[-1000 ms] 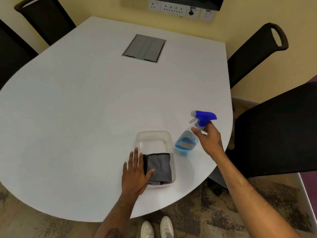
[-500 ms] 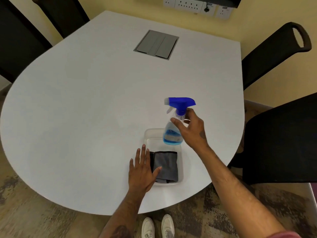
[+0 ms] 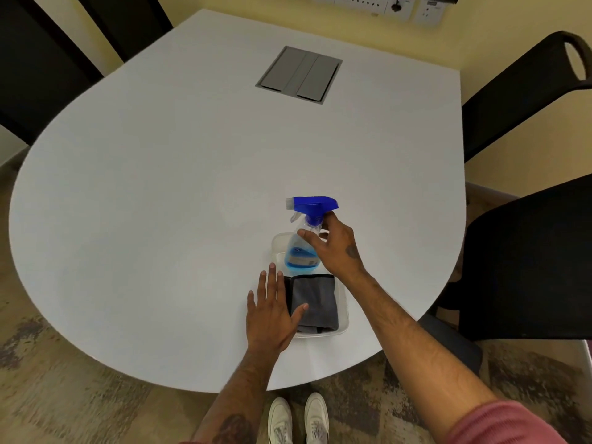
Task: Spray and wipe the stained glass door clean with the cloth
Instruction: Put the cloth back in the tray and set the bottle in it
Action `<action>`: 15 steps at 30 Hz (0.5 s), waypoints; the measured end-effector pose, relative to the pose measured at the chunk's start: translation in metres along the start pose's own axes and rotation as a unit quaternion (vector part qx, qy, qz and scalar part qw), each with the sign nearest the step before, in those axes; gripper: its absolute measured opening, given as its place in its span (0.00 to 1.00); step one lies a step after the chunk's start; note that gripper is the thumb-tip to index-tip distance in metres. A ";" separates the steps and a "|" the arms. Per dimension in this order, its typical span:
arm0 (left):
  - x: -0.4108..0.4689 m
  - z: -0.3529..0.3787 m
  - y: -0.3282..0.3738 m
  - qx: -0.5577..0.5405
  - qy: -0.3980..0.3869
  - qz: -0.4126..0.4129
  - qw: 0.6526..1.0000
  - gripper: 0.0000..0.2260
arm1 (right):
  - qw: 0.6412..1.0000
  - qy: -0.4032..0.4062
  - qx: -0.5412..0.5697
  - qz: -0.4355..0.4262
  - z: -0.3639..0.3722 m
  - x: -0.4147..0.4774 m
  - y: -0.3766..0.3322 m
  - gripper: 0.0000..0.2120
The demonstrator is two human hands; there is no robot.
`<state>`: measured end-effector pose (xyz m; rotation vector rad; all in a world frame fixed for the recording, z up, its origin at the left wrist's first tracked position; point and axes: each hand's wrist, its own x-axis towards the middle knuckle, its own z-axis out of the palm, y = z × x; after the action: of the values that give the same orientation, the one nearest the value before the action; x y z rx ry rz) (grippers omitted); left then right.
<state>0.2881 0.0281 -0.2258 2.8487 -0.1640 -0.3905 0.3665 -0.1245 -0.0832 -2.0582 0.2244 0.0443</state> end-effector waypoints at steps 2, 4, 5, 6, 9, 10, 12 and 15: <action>0.000 -0.001 0.000 -0.002 -0.003 0.000 1.000 0.46 | 1.000 -0.007 -0.006 0.002 0.007 0.001 0.004 0.21; 0.000 -0.001 0.000 -0.008 -0.006 -0.001 1.000 0.46 | 1.000 -0.008 0.000 0.010 0.010 0.003 0.007 0.21; 0.000 -0.002 0.000 -0.009 -0.006 0.000 1.000 0.45 | 1.000 -0.007 0.004 0.015 0.012 0.004 0.009 0.21; 0.000 -0.002 0.000 -0.010 -0.006 0.002 1.000 0.45 | 1.000 -0.005 0.008 0.018 0.012 0.004 0.011 0.21; 0.000 -0.002 0.000 -0.010 -0.007 0.003 1.000 0.45 | 1.000 -0.009 0.013 0.025 0.015 0.005 0.015 0.22; 0.000 -0.002 0.000 -0.009 -0.008 0.002 1.000 0.45 | 1.000 -0.011 0.012 0.027 0.016 0.005 0.016 0.22; 0.000 -0.002 0.000 -0.011 -0.009 0.001 1.000 0.45 | 0.999 -0.011 0.012 0.029 0.017 0.006 0.019 0.22; 0.000 -0.003 0.001 -0.013 -0.009 -0.001 1.000 0.45 | 0.999 -0.011 0.005 0.033 0.019 0.007 0.020 0.23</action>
<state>0.2887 0.0281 -0.2233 2.8215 -0.1589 -0.4154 0.3714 -0.1179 -0.1104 -2.0384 0.2769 0.1062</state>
